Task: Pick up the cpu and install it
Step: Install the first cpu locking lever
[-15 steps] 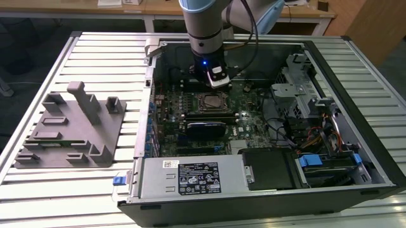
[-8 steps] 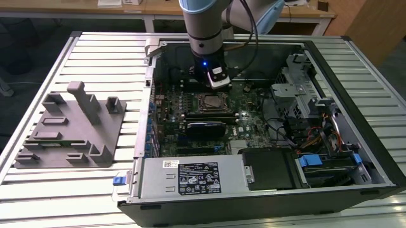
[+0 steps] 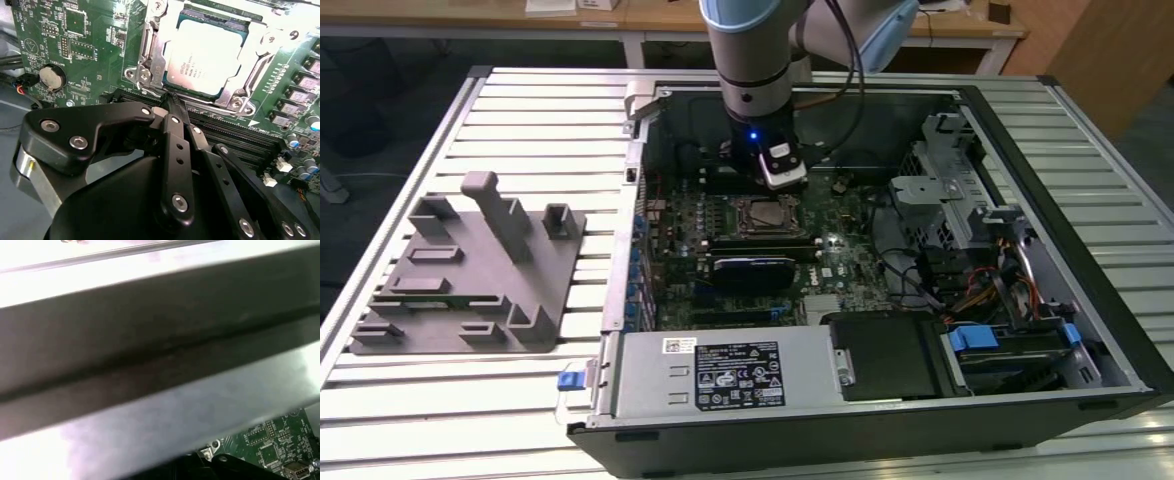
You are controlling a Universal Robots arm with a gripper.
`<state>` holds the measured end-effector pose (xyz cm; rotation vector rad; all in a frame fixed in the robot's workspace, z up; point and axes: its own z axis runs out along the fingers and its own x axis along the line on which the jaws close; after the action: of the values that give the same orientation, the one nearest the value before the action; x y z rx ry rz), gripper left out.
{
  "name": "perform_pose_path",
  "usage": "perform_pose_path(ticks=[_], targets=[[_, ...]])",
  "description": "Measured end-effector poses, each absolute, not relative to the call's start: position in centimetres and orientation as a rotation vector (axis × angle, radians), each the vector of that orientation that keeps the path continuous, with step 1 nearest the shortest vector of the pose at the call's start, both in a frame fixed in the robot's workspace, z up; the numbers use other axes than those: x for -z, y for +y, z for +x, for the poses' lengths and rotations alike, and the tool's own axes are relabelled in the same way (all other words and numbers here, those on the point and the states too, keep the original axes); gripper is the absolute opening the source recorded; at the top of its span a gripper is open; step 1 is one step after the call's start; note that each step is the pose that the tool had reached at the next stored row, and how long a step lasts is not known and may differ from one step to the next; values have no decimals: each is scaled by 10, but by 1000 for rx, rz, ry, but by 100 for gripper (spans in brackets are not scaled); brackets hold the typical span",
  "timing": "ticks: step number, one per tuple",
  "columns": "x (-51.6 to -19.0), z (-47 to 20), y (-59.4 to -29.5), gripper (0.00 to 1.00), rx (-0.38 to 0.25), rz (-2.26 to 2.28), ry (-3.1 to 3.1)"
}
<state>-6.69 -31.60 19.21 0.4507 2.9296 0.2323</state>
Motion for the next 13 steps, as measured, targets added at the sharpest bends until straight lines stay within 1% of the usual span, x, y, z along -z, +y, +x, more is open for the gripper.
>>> perform_pose_path(ticks=[13], targets=[[-194, -64, -316, 11, -236, 451, 2931]])
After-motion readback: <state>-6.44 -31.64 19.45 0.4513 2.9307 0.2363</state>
